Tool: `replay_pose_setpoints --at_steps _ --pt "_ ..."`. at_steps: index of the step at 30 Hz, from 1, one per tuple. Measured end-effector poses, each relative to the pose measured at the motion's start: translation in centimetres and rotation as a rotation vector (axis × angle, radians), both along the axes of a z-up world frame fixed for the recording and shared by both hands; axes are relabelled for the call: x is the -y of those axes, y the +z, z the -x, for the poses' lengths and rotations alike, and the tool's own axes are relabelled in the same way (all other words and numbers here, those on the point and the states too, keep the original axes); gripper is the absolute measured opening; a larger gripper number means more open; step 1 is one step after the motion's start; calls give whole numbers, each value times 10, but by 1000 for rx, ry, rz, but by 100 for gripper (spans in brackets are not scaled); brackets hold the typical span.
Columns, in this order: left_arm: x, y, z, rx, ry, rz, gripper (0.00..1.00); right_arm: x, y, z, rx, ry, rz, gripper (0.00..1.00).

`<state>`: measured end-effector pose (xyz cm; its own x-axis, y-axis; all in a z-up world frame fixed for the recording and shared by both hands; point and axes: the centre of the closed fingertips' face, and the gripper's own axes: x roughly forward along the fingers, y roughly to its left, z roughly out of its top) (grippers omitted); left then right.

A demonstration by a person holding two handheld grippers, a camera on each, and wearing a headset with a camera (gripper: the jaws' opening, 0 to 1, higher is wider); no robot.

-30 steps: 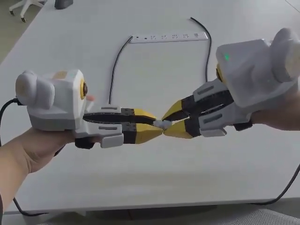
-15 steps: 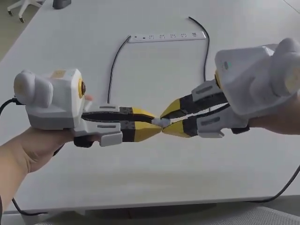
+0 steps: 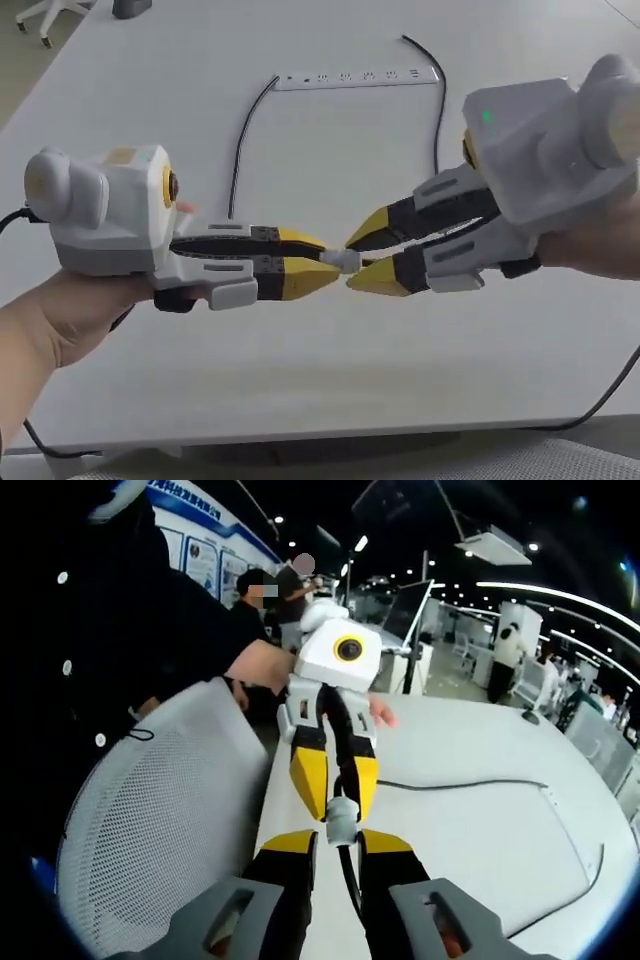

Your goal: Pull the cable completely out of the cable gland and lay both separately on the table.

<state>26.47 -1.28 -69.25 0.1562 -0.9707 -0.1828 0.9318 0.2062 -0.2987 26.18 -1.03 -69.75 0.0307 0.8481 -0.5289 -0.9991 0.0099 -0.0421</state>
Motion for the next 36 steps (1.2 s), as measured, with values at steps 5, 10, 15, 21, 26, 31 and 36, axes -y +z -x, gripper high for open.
replay_pose_setpoints --at_steps 5,10,15,21,26,31,36 --pt "0 1 -1 3 2 3 14 0 14 -4 -147 -54 -91 14" --pt "0 1 1 4 -4 4 14 1 19 -9 -304 -78 -142 13" --pt "1 3 2 7 -10 4 15 -2 16 -5 -395 -49 -145 13" --pt "1 5 2 12 -16 9 15 -3 9 -5 -404 -40 -118 13" --pt "0 5 1 16 -19 7 15 -5 10 -2 -441 -35 -117 11" --pt "0 5 1 21 -26 3 15 -5 9 -1 -461 -32 -113 9" --pt "0 5 1 30 -29 2 14 -5 9 -2 -474 -34 -108 9"
